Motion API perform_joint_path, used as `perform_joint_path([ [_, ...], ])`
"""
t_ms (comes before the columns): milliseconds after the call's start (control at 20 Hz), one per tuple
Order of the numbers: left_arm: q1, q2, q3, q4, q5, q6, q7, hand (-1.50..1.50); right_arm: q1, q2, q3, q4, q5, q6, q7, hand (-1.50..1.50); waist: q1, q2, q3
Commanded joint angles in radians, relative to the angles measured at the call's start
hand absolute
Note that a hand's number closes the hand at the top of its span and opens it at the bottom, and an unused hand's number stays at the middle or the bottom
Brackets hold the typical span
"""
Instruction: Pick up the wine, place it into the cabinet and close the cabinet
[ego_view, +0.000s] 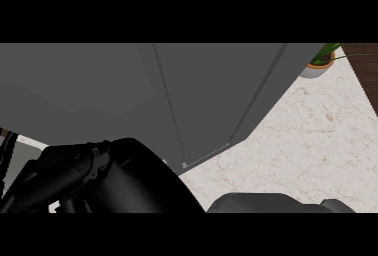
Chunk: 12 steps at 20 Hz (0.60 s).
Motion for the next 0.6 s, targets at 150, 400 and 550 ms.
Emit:
perform_joint_path([
  [150, -0.027, -0.026, -0.004, -0.022, -0.013, 0.020, 0.042, -1.50, -0.220, 0.021, -0.114, 0.353, -0.016, 0.067, -0.152, 1.50, -0.011, 0.001, 0.001],
  [400, -0.043, -0.050, 0.030, -0.007, -0.033, 0.051, 0.070, -1.50, -0.225, 0.021, -0.198, 0.457, 0.018, 0.144, -0.206, 1.50, -0.031, -0.002, 0.002],
  [550, 0.001, -0.047, 0.051, 0.023, -0.034, -0.049, 0.029, -1.50, -0.275, 0.021, -0.233, 0.647, -0.041, 0.120, -0.293, 1.50, -0.006, 0.002, 0.001],
])
